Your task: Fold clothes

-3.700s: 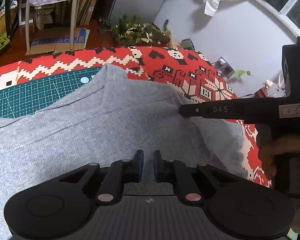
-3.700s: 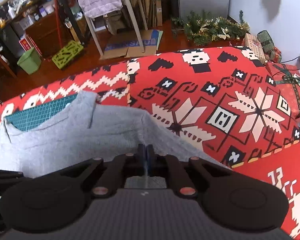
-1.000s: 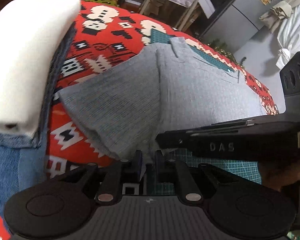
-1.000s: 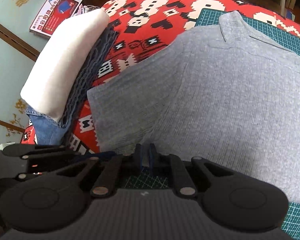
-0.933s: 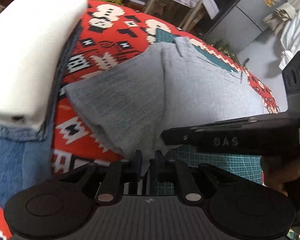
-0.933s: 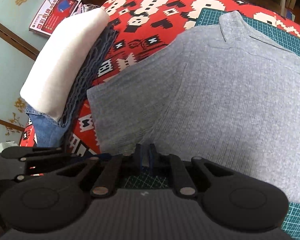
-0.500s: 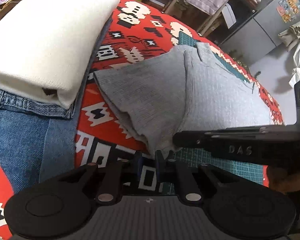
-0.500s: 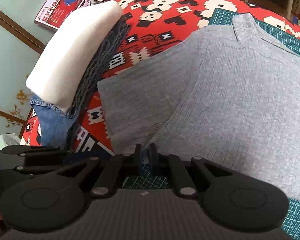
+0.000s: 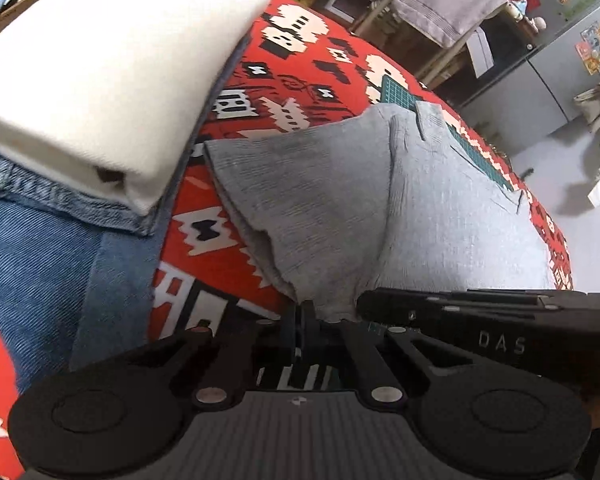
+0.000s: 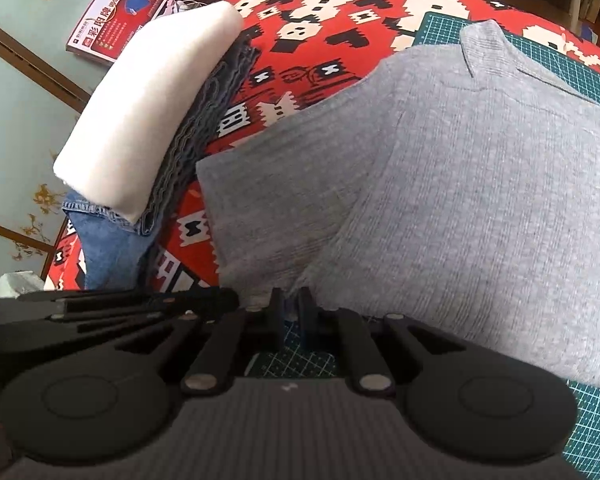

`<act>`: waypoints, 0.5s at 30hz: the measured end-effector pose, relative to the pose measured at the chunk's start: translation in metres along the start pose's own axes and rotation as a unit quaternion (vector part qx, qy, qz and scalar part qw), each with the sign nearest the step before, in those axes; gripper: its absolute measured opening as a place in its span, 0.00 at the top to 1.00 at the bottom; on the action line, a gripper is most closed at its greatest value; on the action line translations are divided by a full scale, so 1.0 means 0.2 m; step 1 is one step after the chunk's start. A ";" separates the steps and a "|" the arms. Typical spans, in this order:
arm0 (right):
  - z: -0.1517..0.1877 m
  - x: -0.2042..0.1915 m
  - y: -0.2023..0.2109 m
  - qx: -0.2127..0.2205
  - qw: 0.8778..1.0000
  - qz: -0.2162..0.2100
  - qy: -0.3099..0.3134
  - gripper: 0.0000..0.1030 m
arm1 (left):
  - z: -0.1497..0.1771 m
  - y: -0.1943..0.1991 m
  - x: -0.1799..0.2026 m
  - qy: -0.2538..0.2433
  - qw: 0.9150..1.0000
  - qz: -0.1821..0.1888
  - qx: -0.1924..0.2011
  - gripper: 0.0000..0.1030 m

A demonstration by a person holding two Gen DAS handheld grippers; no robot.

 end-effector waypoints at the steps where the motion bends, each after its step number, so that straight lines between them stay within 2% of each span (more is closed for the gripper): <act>1: 0.00 -0.01 0.00 -0.001 1.000 -0.001 0.002 0.93 | 0.01 0.00 -0.01 0.000 1.000 -0.004 -0.002 0.98; 8: 0.00 -0.02 0.00 -0.002 1.000 -0.003 -0.001 0.89 | 0.00 0.01 -0.03 0.009 1.000 -0.001 -0.008 0.98; 9: 0.01 -0.02 0.00 -0.001 1.000 -0.003 -0.002 0.89 | 0.00 0.02 -0.03 0.014 1.000 0.000 -0.006 0.93; 14: 0.02 -0.01 0.04 0.004 1.000 -0.009 -0.004 0.89 | -0.03 0.08 -0.06 0.038 0.999 -0.002 0.011 0.87; 15: 0.03 0.00 0.05 0.005 1.000 -0.010 -0.005 0.89 | -0.04 0.09 -0.06 0.044 0.999 -0.004 0.015 0.82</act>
Point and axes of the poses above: each gripper's, at about its wrist camera, not at the fingertips, and y roughly against the way its jaws point, x to its right, z to its underside, the point moved 7 cm from there along -y, roughly the way its jaws point, and after that the axes turned 12 degrees about -x, right-handed, at the moved point
